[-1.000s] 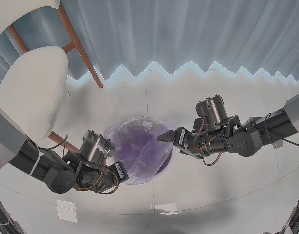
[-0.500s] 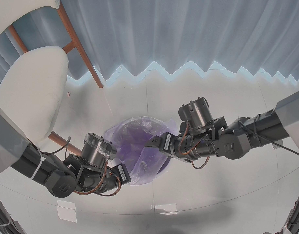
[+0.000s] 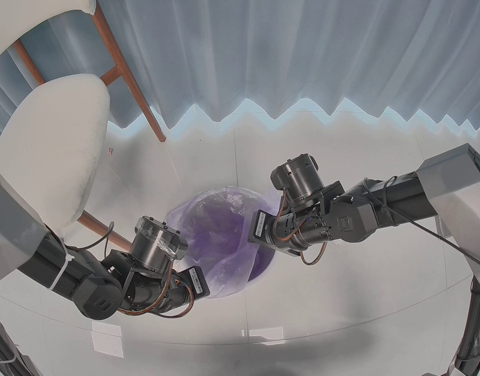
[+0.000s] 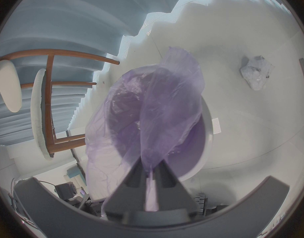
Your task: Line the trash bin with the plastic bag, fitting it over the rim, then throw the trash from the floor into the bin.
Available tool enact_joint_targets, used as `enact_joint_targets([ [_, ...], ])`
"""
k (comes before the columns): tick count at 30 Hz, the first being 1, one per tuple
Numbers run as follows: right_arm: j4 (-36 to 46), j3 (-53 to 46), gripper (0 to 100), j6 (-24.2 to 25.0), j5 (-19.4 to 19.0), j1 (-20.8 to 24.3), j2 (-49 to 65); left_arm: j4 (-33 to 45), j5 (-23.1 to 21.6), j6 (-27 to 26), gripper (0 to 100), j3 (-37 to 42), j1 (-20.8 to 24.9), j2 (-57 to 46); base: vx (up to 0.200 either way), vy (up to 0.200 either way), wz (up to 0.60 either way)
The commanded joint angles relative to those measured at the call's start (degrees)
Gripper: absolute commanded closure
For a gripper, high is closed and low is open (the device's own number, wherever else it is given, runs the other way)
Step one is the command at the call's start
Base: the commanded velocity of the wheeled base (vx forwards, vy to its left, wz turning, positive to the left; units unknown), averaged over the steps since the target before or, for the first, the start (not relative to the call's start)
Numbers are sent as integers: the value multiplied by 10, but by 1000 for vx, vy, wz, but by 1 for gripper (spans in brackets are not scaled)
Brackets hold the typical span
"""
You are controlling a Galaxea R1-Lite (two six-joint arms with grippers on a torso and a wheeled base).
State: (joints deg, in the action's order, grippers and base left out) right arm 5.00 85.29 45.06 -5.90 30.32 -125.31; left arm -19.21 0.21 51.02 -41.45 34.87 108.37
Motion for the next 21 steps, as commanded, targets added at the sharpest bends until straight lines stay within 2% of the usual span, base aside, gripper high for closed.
enact_joint_targets([
  [1, 0, -11, 100, -1, 9, -8, 5, 0, 0, -10, 100, 15, -4, -1, 0, 0, 0],
  [5, 0, -37, 100, -1, 13, -20, 23, -4, 1, -39, 100, 38, -16, 2, 0, 0, 0],
  [11, -7, -87, 100, 6, 14, -33, 45, -11, 5, -40, 100, 45, -23, 11, 0, 0, 0],
  [21, -11, -153, 100, 26, 14, -28, 73, -12, 19, -41, 100, 49, -15, 35, 0, 0, 0],
])
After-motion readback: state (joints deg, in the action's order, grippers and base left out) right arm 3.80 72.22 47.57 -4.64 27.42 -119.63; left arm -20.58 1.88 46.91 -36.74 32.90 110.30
